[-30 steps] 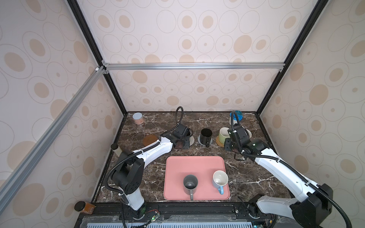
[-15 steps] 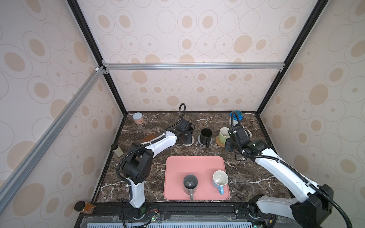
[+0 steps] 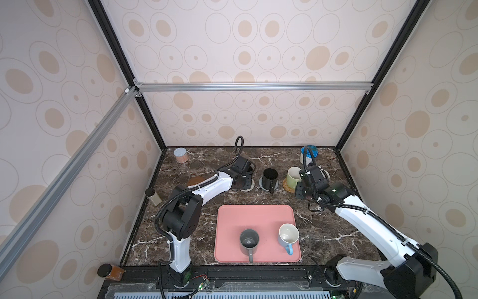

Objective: Place cups on coasters
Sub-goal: Place the cup on the coaster.

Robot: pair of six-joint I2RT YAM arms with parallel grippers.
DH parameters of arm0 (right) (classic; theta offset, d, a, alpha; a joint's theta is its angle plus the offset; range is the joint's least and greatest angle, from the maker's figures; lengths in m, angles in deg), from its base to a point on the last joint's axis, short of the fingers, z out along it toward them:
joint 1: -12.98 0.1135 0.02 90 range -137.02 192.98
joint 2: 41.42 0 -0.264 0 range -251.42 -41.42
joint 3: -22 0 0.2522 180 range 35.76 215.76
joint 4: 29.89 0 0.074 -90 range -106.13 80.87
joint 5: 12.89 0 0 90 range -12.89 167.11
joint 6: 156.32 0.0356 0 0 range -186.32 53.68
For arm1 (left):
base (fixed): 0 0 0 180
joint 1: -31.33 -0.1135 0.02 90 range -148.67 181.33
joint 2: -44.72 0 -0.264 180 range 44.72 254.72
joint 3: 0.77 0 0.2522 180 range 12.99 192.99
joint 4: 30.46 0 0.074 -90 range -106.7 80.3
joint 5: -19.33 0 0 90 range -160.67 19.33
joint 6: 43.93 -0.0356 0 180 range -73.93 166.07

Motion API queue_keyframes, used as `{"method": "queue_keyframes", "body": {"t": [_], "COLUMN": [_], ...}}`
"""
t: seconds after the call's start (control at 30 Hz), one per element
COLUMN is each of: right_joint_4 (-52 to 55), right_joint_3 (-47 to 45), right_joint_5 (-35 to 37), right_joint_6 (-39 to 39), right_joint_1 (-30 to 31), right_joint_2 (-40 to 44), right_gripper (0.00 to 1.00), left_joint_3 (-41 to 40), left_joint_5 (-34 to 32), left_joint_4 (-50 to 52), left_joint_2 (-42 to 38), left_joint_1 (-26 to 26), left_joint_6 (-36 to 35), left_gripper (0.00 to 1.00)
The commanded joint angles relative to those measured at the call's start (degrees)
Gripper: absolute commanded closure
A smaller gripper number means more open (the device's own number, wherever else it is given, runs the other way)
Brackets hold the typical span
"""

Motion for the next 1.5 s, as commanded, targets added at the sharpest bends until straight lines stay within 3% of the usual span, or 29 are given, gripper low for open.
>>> {"method": "queue_keyframes", "body": {"t": [0.0, 0.77, 1.23, 1.47], "right_joint_4": [1.01, 1.11, 1.15, 1.20], "right_joint_3": [0.20, -0.85, -1.20, -1.20], "right_joint_5": [0.90, 1.04, 0.92, 0.81], "right_joint_6": [0.78, 1.28, 1.57, 1.64], "right_joint_1": [-0.32, -0.34, -0.40, -0.41], "right_joint_2": [1.01, 1.81, 2.24, 2.44], "right_gripper": [0.58, 0.58, 0.58, 0.58], "left_joint_3": [2.88, -0.54, -1.51, -2.12], "left_joint_5": [-0.63, -0.29, 0.06, 0.17], "left_joint_4": [-3.09, -4.27, -4.54, -4.71], "left_joint_2": [-0.01, -0.16, -1.52, -2.48], "left_joint_1": [-0.44, -0.45, -0.32, -0.23], "left_joint_6": [-0.01, 2.19, 2.92, 3.25], "left_gripper": [0.93, 0.90, 0.71, 0.66]}}
